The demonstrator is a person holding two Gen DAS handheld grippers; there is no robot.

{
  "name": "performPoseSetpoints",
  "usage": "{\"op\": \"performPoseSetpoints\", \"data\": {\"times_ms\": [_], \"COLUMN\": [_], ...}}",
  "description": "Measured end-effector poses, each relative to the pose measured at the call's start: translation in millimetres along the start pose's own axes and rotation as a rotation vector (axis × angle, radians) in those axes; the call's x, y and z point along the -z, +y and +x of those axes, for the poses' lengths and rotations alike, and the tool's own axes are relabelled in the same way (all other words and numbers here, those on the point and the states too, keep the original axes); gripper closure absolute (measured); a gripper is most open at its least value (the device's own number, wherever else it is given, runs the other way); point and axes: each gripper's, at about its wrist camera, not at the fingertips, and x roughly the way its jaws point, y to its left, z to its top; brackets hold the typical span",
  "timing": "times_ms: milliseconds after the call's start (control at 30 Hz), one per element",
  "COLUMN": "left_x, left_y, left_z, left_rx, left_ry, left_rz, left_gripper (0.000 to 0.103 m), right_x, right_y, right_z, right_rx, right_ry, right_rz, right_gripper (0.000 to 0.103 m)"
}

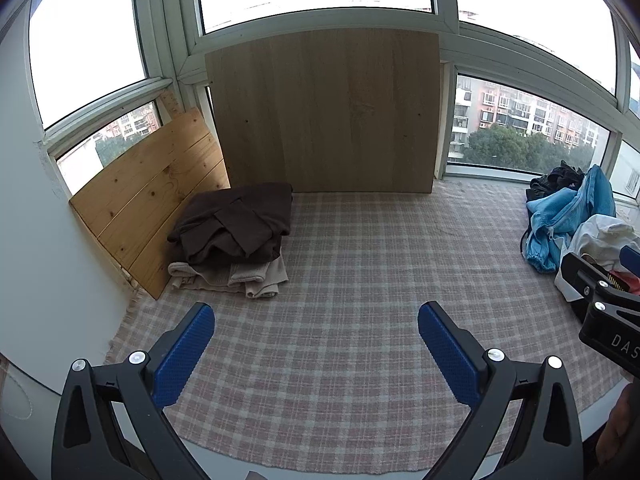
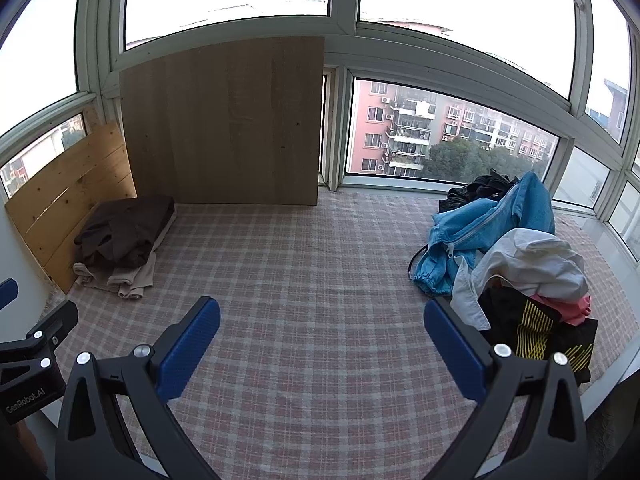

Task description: Fold clothes

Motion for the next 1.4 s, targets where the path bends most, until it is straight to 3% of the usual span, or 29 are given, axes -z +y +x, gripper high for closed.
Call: {"op": "performPoseSetpoints", "data": {"times_ms": [233,800,1400], "left_x": [-4,-9,-23], "left_y": [11,0,-34], "left_z": [0,7,9], "left_rx": [0.016,0.033,0.129], "left_ry": [-0.012,-0.040,-0.062], "left_rz": [-0.021,0.035,0.111], "left_gripper": [0.000,0.000,0.000], "right_x": [1,1,3], "right_y": [4,4,-32], "right_z": [0,3,5], "right_rx": [0.007,0.059,0.149], "right_ry": [-0.011,-0.004,0.020], "right_rz": [-0.008,0.019,0.105], "right_gripper": [0.000,0.000,0.000]}}
